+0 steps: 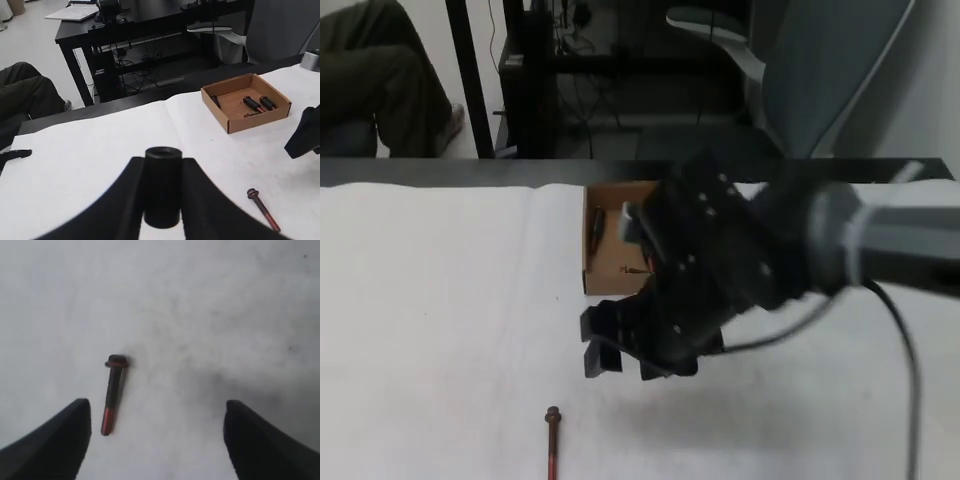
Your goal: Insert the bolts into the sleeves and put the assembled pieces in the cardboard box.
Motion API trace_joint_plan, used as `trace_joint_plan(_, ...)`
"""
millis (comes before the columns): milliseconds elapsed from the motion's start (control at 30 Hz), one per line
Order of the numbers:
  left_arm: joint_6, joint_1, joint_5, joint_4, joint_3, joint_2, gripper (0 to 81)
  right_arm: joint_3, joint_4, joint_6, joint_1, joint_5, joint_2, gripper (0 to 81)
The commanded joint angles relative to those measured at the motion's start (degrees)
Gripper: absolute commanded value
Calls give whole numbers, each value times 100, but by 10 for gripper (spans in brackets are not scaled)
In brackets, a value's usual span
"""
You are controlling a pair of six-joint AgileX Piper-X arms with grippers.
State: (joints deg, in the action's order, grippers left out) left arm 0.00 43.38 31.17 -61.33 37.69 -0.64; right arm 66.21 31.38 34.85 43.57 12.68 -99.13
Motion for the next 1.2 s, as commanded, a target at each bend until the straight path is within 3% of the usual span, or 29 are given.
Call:
trace_joint_plan(0,-163,-12,53,31,8,64,18,591,549,-110,75,-125,-430,700)
trace_joint_plan(267,-218,-12,48,31,8,64,18,1281,898,-145,650,-355,-1168,700)
trace_joint_plan(433,-218,-12,48,31,8,64,18,1500,1008,-92,754,-343,-1687,697)
trace_joint_plan(500,-218,-12,48,31,8,64,18,1571,1065,-78,754,-368,-1853,641)
trace_joint_plan(633,-218,-12,48,31,8,64,18,1761,1064,-189,754,-428,-2099,451)
trace_joint_plan(800,-218,-12,48,31,8,64,18,1848,1097,-355,754,-424,-2153,347)
trace_joint_plan(933,-305,-12,48,31,-32,64,18,1848,1097,-406,796,-76,-2153,407)
trace_joint_plan(1067,-392,-12,-45,24,-129,64,18,1895,1180,-382,859,-163,-2153,609)
trace_joint_plan(1167,-444,-12,-199,23,-188,64,18,1988,1285,-354,916,-280,-2153,610)
